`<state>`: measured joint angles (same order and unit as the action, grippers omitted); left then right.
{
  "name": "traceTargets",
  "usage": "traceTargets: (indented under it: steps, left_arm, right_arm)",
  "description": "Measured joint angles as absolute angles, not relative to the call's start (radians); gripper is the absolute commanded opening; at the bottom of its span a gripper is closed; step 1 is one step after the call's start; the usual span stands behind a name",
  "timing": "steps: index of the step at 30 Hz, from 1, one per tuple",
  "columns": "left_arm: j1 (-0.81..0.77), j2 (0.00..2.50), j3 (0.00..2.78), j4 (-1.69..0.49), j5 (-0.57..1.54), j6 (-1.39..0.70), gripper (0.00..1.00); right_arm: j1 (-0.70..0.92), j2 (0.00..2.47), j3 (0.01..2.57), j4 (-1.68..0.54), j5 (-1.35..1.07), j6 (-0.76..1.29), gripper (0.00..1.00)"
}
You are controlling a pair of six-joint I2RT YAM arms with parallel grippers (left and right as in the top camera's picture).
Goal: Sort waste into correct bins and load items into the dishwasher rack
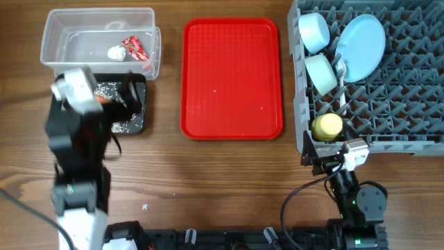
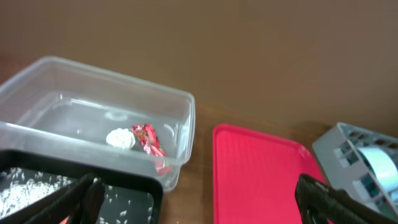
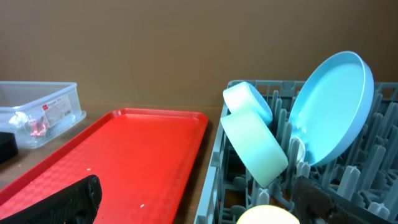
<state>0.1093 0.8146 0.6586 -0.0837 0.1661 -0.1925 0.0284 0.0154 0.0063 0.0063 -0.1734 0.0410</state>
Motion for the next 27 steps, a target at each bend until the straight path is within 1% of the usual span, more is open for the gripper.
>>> traceTargets:
  steps: [2,5,8,13,19,27]
  left_arm:
    - [0.109,0.694,0.517,-0.015,0.165,-0.179,1.00]
    - [0.109,0.539,0.369,0.017,0.155,-0.171,1.00]
    - [0.109,0.401,0.263,0.019,0.139,-0.165,1.00]
    - [0.109,0.225,0.170,-0.009,0.102,-0.161,1.00]
    - [0.109,0.086,0.122,-0.068,0.063,-0.160,1.00]
    - [0.109,0.015,0.067,-0.067,0.049,-0.158,1.00]
  right_arm:
    - [0.028,0.015,0.006,0.006,-0.173,0.041,1.00]
    - [0.028,0.015,0.006,0.006,-0.173,0.041,1.00]
    - [0.028,0.015,0.006,0.007,-0.173,0.041,1.00]
    - [0.028,0.015,0.006,0.007,-0.173,0.041,1.00]
    - [0.028,0.015,0.006,0.007,-0.173,0.041,1.00]
    - [0.028,0.015,0.006,0.007,-0.173,0.041,1.00]
